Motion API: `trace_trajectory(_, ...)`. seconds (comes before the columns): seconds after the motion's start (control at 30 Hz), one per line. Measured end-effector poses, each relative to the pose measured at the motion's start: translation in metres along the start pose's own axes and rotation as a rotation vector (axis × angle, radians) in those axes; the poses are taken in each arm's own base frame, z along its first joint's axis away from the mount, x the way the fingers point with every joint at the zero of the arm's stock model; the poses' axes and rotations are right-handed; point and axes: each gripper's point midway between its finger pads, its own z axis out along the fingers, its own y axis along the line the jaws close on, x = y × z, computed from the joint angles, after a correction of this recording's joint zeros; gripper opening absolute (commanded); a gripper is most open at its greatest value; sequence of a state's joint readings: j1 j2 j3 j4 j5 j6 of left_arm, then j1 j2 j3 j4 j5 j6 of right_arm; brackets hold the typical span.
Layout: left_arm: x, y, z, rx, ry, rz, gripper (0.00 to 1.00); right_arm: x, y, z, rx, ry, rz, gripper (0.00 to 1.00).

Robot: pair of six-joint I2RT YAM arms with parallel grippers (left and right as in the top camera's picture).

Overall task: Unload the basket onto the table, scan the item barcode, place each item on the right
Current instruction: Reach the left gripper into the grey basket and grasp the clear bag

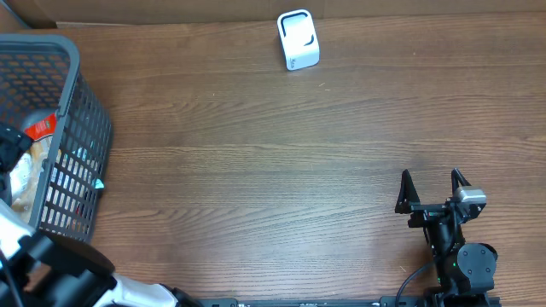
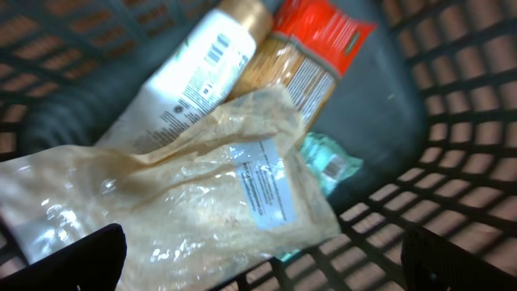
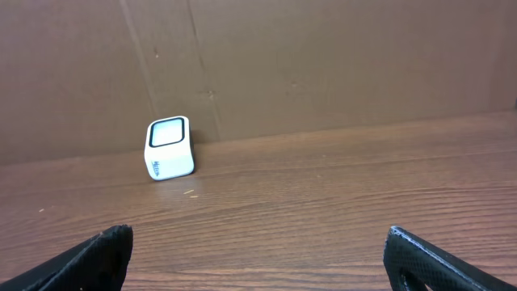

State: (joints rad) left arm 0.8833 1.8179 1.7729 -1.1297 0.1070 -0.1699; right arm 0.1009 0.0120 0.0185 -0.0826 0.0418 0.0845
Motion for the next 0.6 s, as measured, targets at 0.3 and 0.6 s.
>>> trace_trajectory(0.3, 0.026, 0.011, 0.058, -0.025, 0.189, 0.098, 1.00, 0.000, 0.000, 0.000, 0.000, 0.000, 0.000, 1.00)
trace_trajectory(0.6, 0.029, 0.019, 0.085, -0.047, 0.229, 0.130, 0.99, 0.000, 0.000, 0.000, 0.000, 0.000, 0.000, 1.00)
